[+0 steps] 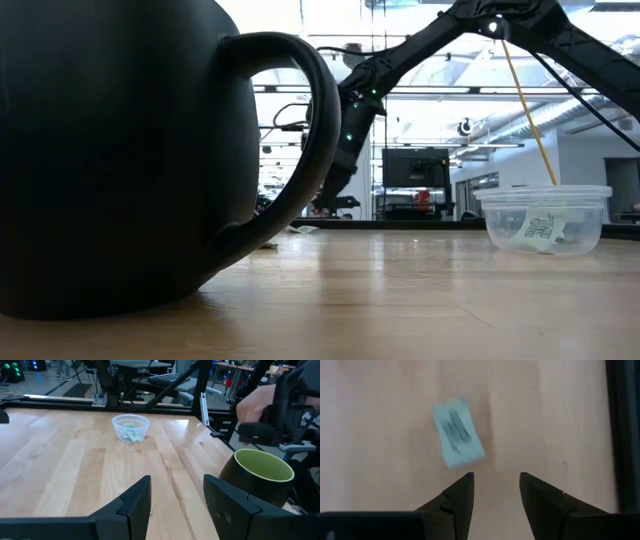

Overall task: Pick and place Stevia / Truvia into bins
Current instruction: Put the white stevia packet into the circular transparent container

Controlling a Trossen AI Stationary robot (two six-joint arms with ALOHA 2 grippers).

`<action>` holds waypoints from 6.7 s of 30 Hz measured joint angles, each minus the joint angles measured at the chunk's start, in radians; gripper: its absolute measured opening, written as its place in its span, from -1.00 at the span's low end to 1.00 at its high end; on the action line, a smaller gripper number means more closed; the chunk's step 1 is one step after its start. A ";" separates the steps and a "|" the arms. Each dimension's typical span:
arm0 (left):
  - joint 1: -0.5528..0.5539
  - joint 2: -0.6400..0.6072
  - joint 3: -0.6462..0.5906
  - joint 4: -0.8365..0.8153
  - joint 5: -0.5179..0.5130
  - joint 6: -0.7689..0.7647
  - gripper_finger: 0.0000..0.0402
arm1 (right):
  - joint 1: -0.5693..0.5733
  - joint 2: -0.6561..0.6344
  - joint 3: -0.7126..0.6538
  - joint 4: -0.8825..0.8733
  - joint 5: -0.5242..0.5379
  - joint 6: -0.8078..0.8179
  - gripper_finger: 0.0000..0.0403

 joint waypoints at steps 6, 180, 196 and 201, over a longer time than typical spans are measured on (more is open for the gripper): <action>0.000 0.000 0.000 -0.009 -0.001 0.013 -0.08 | 0.016 0.003 -0.048 0.013 0.002 -0.033 -0.34; 0.014 -0.001 -0.001 0.059 -0.732 -0.097 -0.08 | 0.054 -0.091 -0.041 0.089 0.120 0.018 -1.00; 0.014 -0.001 -0.001 0.059 -0.724 -0.098 -0.08 | 0.081 -0.010 -0.039 0.036 0.002 -0.130 -1.00; 0.014 -0.001 -0.001 0.058 -0.723 -0.098 -0.08 | 0.079 0.039 0.008 -0.009 0.041 -0.168 -1.00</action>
